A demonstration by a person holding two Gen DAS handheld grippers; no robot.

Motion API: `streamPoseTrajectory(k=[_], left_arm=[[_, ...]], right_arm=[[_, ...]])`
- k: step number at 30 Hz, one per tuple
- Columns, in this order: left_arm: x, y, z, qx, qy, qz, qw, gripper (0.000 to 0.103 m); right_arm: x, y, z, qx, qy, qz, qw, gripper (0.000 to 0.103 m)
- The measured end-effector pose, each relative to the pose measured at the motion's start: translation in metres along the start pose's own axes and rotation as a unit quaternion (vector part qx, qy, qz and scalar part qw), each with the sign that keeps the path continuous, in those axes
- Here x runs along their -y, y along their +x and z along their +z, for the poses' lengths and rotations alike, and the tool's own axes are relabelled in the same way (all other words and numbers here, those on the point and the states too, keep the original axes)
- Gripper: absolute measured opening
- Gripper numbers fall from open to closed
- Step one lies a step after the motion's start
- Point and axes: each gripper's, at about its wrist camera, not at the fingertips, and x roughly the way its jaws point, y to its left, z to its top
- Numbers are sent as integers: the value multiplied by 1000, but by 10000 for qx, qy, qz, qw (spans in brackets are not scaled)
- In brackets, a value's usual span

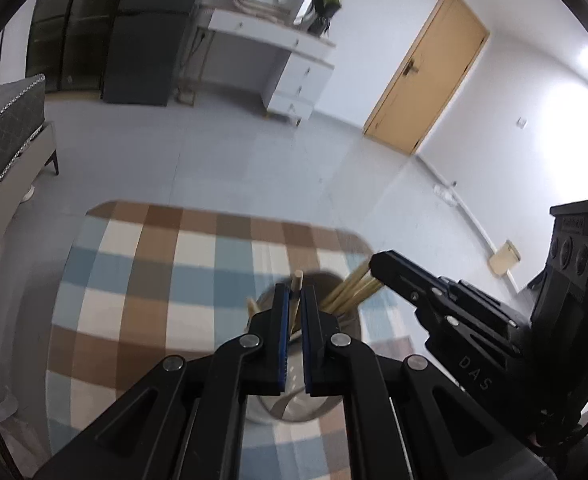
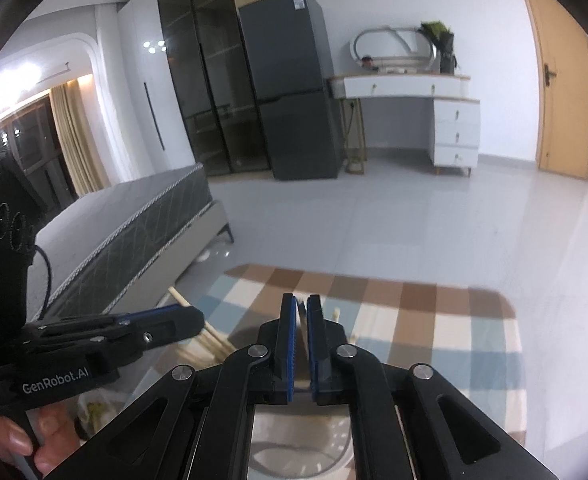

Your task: Organize utensils

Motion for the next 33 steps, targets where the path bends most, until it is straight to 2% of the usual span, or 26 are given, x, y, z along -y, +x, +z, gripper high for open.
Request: streamPoseTrajectory(k=[3,5,8,9,10,11,13,14,15,18,22,23,27,29,31,33], left_arm=[[-1,-7,-2,-9,-84,40,10000,2],[1,-9,-3,-96,-51,10,9999,2],[9,-11,-7,-308,91,102,9994,2],[9,-11,-8,-356,99,90,9993,5],[10,-12,-10,-436,99,108,9989,9],[11,-16,-12,-433,81,154,9989,12],[14,-27,-13,-327,61,218,9992,27],[15,-32,-14,-272,65,225,9994,32],[18,-40,-14,-191,83,247,9995,38],[34,-66,-14,9,323,386,9987,43],[48,-106,-19,424,421,578,9965,68],[51,-115,-21,547,434,610,9957,72],[59,-159,-37,1211,455,809,9883,87],[62,-176,-47,1523,492,935,9827,91],[65,-190,-58,1814,548,1012,9766,100],[65,-199,-66,2068,580,1102,9704,102]], right_arm=[[5,-2,-9,-73,193,55,9998,8],[8,-4,-16,-131,299,117,9994,21],[9,-14,-24,-114,343,37,9993,35],[10,-19,-27,-90,375,-6,9993,39],[11,-23,-29,-69,414,-27,9991,48],[12,-29,-32,-29,481,-33,9988,50],[14,-40,-35,21,581,-63,9983,50],[14,-46,-35,55,607,-88,9981,50],[13,-56,-36,125,630,-106,9979,50],[8,-82,-36,382,641,-186,9970,57],[-6,-122,-35,834,611,-200,9944,71],[-10,-132,-36,952,598,-187,9935,72],[-27,-166,-40,1317,503,-128,9899,73],[-37,-184,-45,1542,412,-140,9871,79],[-45,-198,-51,1727,356,-162,9842,84],[-52,-207,-57,1850,337,-172,9820,90]])
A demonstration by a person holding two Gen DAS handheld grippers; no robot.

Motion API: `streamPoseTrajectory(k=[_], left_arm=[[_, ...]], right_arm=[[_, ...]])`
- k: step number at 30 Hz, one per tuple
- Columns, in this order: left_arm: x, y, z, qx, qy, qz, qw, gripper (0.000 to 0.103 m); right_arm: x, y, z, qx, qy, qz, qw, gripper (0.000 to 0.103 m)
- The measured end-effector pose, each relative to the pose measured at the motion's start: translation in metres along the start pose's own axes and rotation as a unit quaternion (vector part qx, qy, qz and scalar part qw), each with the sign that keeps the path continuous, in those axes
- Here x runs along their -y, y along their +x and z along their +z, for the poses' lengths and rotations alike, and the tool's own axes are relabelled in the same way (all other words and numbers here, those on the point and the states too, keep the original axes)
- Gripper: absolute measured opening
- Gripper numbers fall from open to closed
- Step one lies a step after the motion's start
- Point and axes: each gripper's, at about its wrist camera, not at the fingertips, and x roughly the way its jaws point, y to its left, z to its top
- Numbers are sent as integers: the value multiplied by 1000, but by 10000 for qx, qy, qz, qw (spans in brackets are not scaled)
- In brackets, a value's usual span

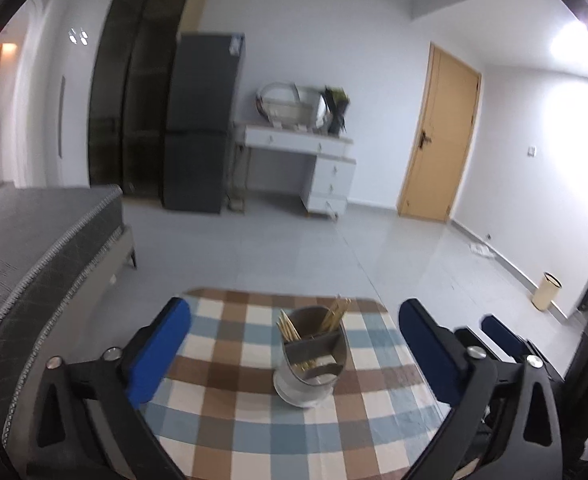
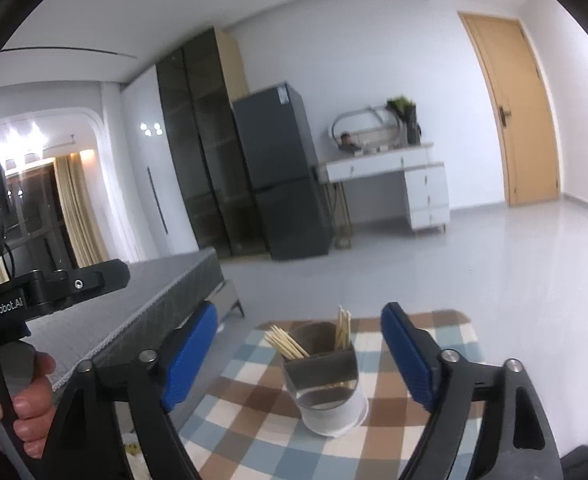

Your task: Organize utensils

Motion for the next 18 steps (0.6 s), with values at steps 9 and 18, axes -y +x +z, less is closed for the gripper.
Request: streamPoseTrajectory(k=[9,18], left_arm=[[-8,2,-35,171,15,202,9996,102],[-16,32,-67,6,335,515,9981,102]], right_arm=[[-22,-35,-25,457,-353,-179,9982,103],[-21,-40,-71,395,-342,-549,9971,103]])
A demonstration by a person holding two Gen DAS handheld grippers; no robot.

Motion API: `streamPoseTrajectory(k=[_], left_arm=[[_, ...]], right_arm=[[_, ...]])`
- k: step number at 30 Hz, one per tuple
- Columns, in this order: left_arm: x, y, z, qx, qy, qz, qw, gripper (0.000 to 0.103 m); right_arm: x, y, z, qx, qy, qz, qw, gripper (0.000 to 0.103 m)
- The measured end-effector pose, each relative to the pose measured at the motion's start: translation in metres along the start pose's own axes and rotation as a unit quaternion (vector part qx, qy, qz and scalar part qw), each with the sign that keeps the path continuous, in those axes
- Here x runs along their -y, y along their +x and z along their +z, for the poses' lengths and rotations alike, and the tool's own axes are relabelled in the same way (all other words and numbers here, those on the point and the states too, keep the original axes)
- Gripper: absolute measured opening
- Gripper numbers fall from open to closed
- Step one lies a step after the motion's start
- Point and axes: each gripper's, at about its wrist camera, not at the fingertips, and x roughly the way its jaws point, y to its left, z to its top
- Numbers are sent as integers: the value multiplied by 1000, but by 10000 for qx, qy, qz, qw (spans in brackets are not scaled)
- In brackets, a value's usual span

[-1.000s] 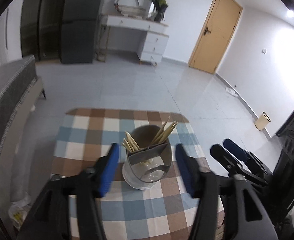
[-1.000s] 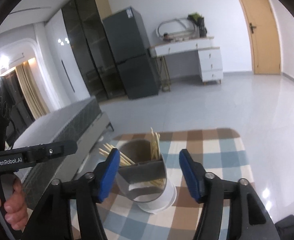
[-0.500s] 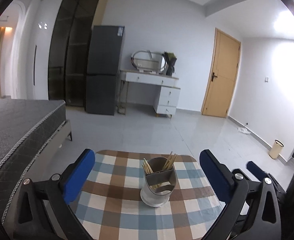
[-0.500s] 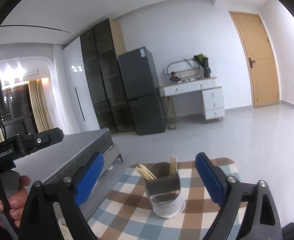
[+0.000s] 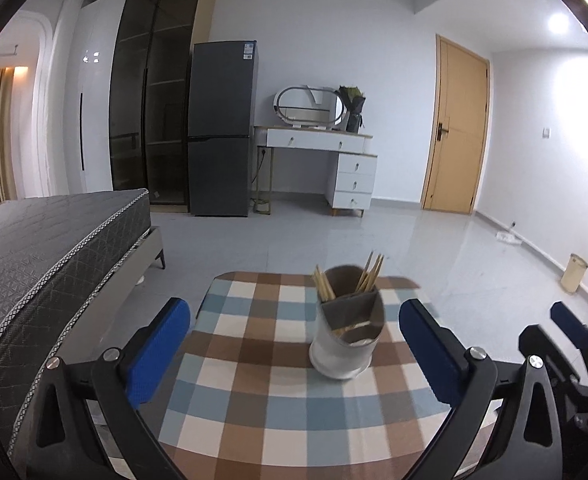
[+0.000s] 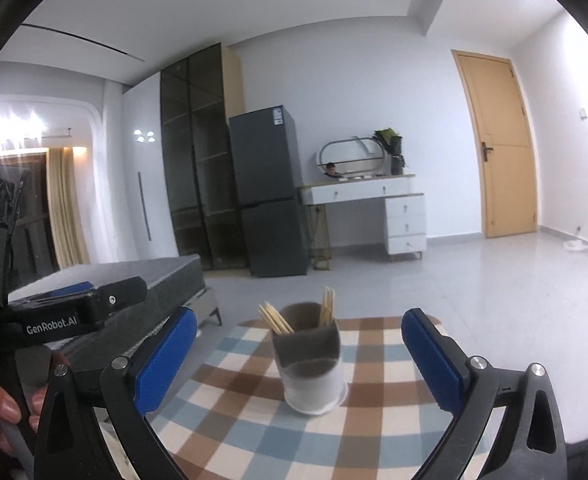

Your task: Organize utensils

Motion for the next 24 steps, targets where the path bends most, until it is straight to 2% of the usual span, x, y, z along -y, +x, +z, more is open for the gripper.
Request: streamPoseTrajectory(k=[12,24], left_arm=[[4,27,-41,-401,18,115,9991,102],[-2,50,-52,-632,-96,176,9978,102]], right_arm=[[18,24,-33,-520,152,-113,9985,103],[21,50,-47,-778,180,-188,9966,103]])
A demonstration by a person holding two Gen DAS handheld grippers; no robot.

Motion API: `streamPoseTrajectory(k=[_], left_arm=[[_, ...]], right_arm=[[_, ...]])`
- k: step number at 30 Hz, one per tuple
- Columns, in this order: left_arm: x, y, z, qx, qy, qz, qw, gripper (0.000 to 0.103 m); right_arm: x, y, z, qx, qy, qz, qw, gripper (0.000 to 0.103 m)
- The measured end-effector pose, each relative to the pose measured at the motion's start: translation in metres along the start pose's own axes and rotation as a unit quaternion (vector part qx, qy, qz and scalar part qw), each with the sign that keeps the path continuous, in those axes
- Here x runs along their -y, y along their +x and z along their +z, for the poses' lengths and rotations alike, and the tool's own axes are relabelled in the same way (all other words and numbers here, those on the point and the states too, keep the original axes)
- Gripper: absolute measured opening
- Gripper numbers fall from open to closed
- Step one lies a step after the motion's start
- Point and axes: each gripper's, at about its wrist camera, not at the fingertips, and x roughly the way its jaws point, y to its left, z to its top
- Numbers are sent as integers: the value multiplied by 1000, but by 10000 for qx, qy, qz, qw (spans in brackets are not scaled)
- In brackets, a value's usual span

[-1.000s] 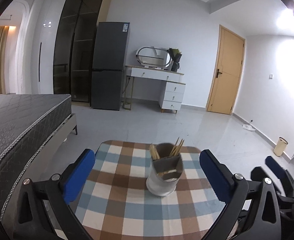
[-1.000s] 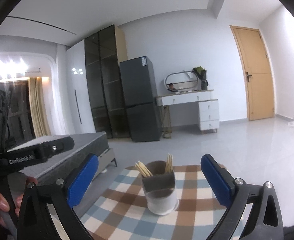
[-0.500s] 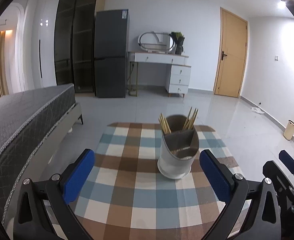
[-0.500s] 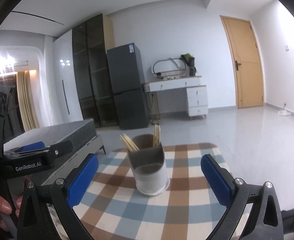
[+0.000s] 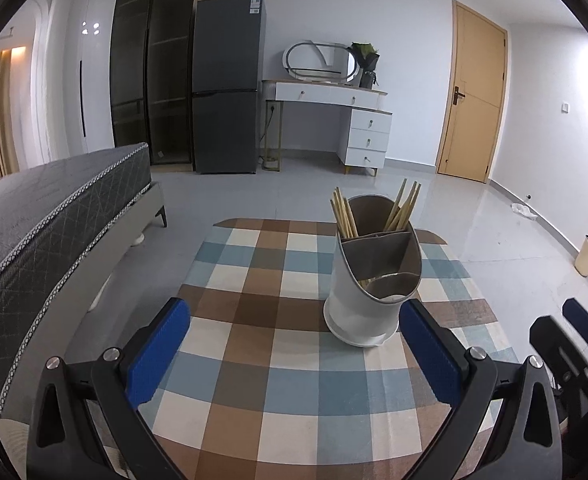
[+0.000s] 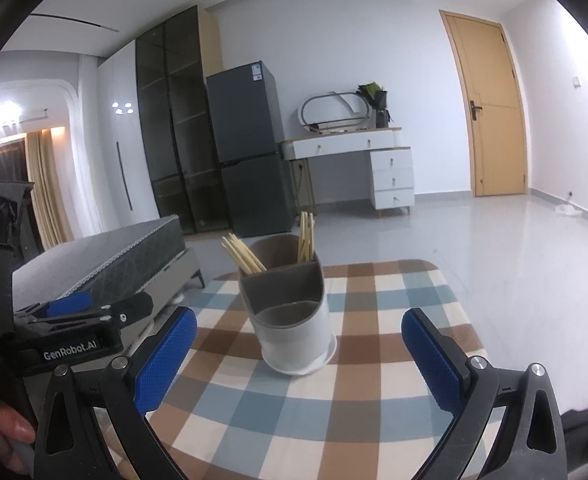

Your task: Organize utensils

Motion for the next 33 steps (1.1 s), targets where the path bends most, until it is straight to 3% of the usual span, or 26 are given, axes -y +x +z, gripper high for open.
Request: streamPoseTrajectory(k=[33], left_arm=[[0,-3,0,-83,-54,-63,9999,102]], right_arm=[[-1,2,-6,-199,-56,-228,9995,103]])
